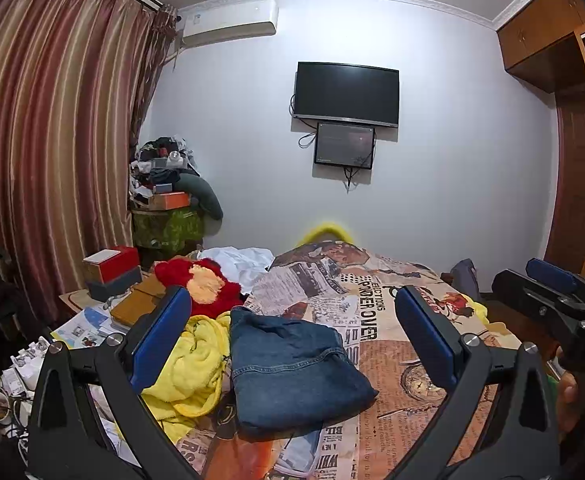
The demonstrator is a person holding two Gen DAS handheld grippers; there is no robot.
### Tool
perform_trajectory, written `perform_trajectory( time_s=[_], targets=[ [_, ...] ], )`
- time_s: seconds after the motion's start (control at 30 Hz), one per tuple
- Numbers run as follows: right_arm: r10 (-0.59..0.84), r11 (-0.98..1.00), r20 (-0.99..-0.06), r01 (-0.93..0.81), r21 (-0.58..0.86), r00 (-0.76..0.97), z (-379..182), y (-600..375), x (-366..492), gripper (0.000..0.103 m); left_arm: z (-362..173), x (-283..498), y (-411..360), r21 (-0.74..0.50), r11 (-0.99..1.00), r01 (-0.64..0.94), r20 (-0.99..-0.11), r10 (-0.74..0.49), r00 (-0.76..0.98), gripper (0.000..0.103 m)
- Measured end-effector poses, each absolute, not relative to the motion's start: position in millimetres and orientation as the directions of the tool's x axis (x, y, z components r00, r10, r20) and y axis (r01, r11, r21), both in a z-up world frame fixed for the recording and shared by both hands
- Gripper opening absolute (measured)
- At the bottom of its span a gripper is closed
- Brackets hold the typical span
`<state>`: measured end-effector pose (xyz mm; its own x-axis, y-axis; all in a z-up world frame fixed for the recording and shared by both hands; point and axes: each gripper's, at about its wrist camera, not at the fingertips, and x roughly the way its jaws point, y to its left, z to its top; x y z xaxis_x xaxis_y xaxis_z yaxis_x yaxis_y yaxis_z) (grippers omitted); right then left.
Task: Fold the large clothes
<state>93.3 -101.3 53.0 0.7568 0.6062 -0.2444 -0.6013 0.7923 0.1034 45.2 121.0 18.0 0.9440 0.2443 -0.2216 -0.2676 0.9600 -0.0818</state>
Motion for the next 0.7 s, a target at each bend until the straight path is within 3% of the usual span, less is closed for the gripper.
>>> perform_trajectory(
  time_s=[0.7],
  targets=[
    [0.600, 0.797, -0.245, -0.593, 0.109, 0.761, 52.1, -107.8, 96.7, 0.103, 16.0, 48.7, 117.9, -0.089, 0.972, -0.218, -0.239, 0.191, 0.952, 0.103]
  ],
)
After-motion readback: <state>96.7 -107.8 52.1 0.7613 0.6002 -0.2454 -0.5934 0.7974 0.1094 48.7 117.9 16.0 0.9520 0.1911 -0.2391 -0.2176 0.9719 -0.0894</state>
